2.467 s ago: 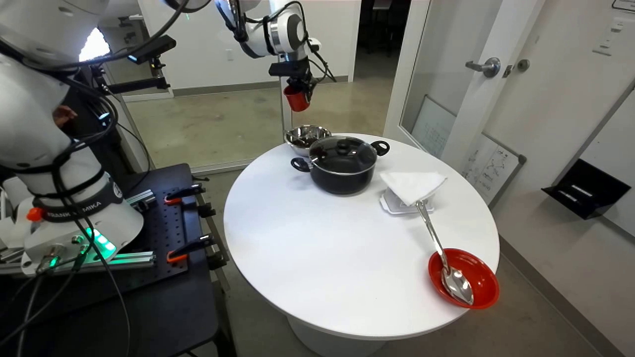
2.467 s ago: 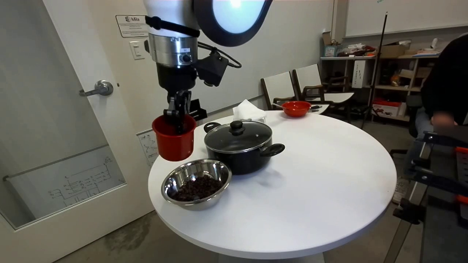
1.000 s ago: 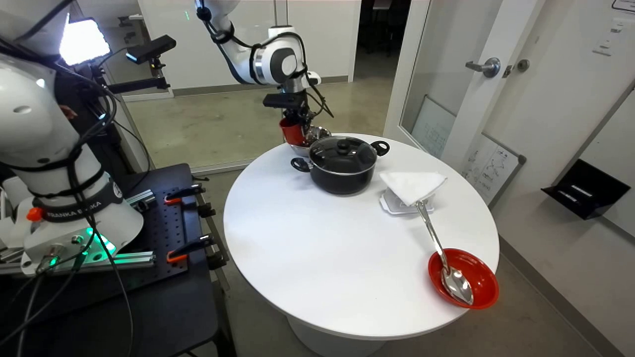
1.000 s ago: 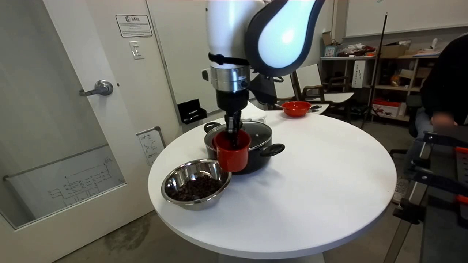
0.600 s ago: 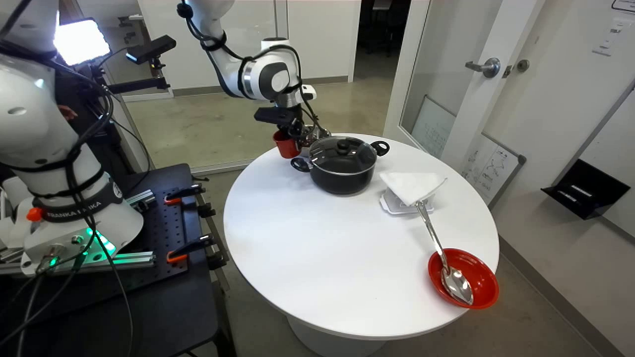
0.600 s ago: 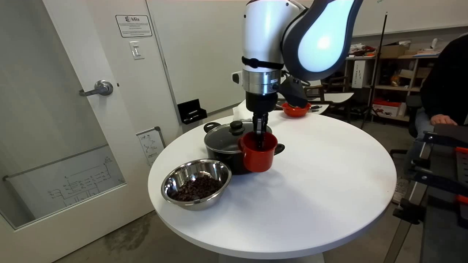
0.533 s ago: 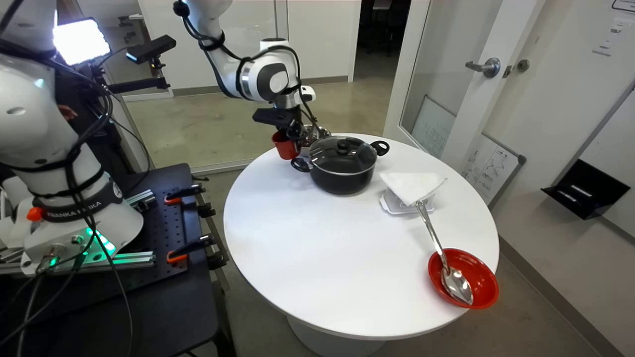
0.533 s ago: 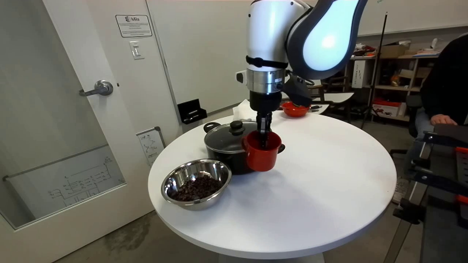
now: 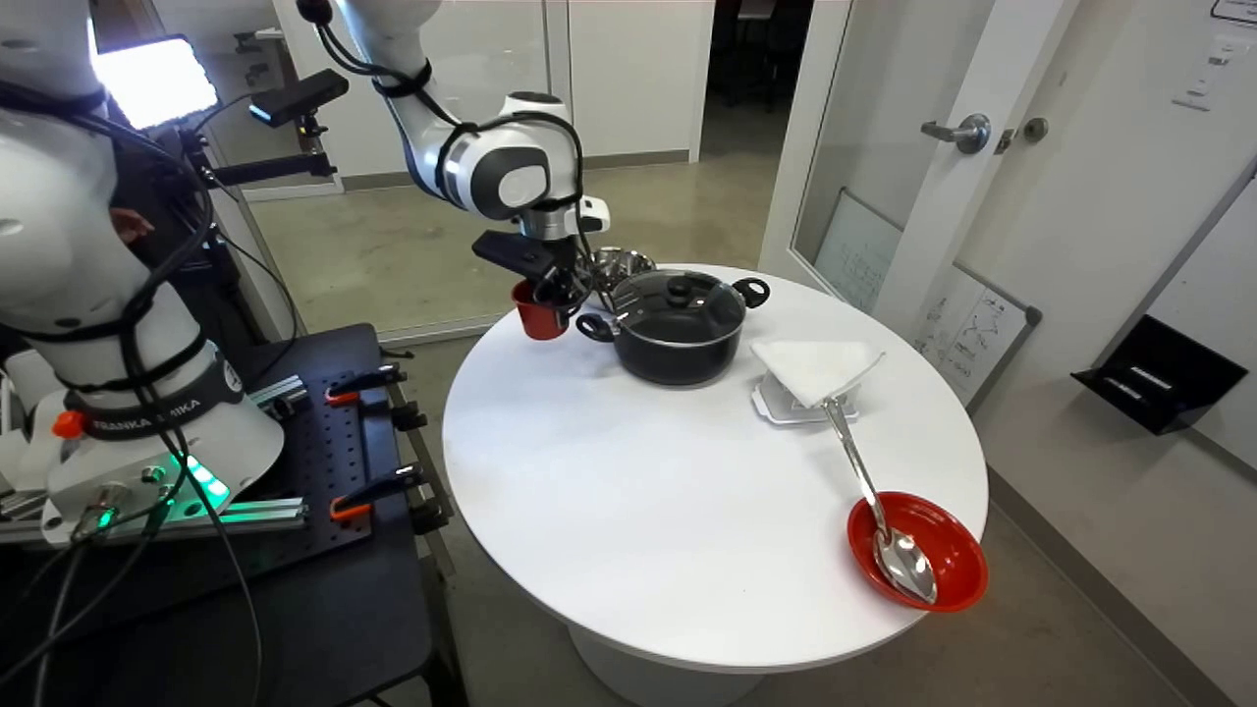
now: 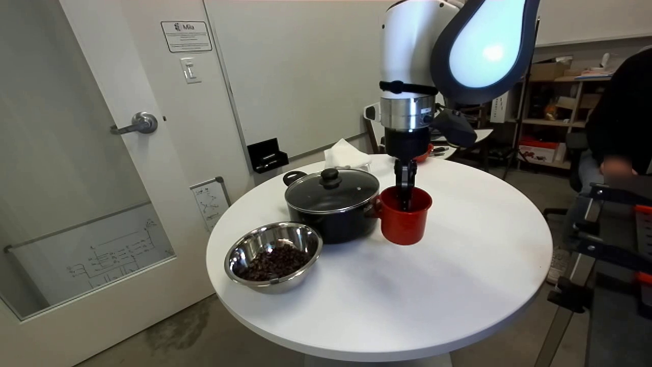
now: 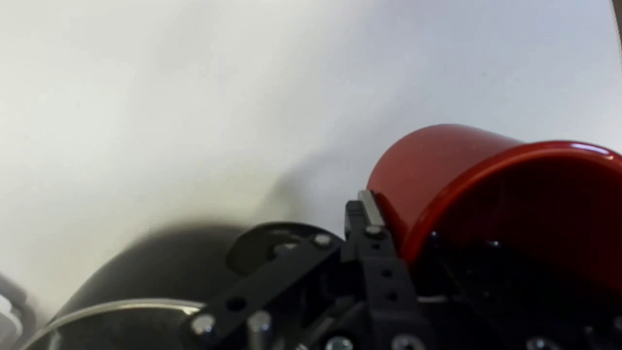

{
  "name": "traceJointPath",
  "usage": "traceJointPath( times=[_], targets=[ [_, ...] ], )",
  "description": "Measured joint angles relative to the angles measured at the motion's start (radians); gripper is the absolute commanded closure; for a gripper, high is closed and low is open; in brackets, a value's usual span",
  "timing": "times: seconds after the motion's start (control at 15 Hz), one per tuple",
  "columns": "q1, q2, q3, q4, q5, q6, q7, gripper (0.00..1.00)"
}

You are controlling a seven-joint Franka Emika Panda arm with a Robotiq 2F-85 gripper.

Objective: Pour the contents from the orange cup into the silver bowl

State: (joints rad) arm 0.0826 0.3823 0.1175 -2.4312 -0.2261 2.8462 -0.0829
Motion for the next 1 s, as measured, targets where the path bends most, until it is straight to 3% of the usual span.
traceJointPath(
  times=[0.53, 1.0],
  targets=[
    [-0.002, -0.034, -0.028, -0.056, 0.018, -0.018, 0.008, 0.98],
    [0.057, -0.047, -0.078, -0.056, 0.021, -0.004, 0.207, 0.98]
  ],
)
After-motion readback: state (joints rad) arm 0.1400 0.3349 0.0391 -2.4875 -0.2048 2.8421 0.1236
